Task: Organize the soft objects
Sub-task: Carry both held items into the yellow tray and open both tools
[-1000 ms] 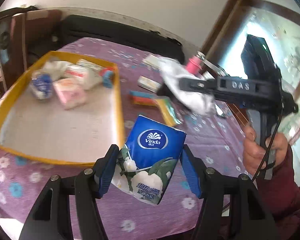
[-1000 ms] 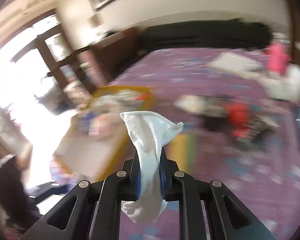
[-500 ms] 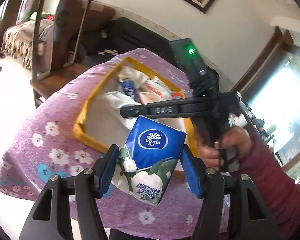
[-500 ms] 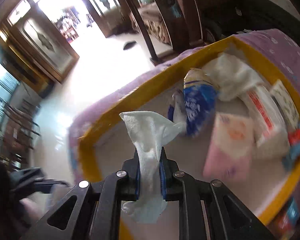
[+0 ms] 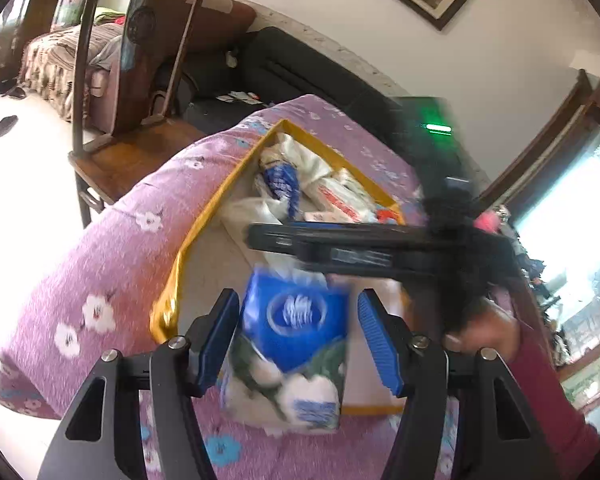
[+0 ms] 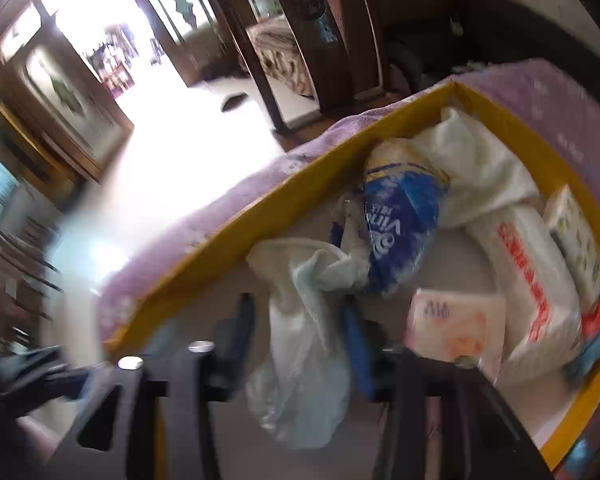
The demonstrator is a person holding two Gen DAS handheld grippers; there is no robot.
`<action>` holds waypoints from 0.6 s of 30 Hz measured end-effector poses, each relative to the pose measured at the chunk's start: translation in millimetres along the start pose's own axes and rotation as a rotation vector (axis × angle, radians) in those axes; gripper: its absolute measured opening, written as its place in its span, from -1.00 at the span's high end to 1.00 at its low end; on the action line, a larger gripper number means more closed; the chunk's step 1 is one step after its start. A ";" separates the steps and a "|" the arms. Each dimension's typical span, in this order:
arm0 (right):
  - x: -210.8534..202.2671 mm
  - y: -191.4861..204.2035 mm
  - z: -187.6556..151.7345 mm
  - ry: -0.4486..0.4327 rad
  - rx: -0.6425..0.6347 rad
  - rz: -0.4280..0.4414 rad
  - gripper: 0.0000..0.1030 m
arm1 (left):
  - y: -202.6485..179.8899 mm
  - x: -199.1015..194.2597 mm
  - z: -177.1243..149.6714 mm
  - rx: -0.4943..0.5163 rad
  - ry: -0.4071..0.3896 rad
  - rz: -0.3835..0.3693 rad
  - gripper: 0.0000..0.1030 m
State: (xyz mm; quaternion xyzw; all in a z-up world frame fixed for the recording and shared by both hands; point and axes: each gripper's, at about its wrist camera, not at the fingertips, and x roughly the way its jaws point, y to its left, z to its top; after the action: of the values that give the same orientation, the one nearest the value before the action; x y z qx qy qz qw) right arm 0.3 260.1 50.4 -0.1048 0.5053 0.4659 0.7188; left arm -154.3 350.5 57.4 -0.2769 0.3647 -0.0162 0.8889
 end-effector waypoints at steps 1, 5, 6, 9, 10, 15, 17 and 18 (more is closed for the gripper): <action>-6.8 -2.7 -1.9 -0.022 0.014 0.004 -0.28 | 0.7 5.0 3.3 -0.008 0.004 0.012 -0.19; -41.4 -17.6 -14.3 -0.102 0.081 0.026 -0.28 | 1.7 18.7 12.9 -0.017 -0.008 0.068 -0.19; -51.8 -20.7 -19.9 -0.128 0.097 0.017 -0.28 | 2.4 21.7 14.7 -0.018 -0.012 0.086 -0.20; -80.5 -30.5 -42.4 -0.183 0.140 0.004 -0.33 | 5.8 28.7 20.3 -0.024 -0.006 0.121 -0.24; -91.9 -34.9 -53.7 -0.201 0.154 -0.006 -0.33 | 5.6 26.9 20.5 -0.037 -0.006 0.117 -0.24; -132.7 -46.6 -99.1 -0.250 0.185 -0.025 -0.33 | -14.1 -6.1 8.5 0.059 -0.055 0.126 -0.25; -149.9 -49.9 -120.6 -0.272 0.202 -0.034 -0.33 | -23.5 -16.4 -5.6 0.138 -0.049 0.172 -0.25; -153.6 -52.9 -125.3 -0.280 0.211 -0.035 -0.35 | -27.5 -18.1 -12.0 0.173 -0.042 0.201 -0.25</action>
State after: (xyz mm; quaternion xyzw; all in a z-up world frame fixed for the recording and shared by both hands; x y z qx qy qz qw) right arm -45.9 66.9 101.4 0.0282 0.4443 0.4076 0.7973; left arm -170.7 325.7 75.9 -0.1617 0.3691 0.0472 0.9140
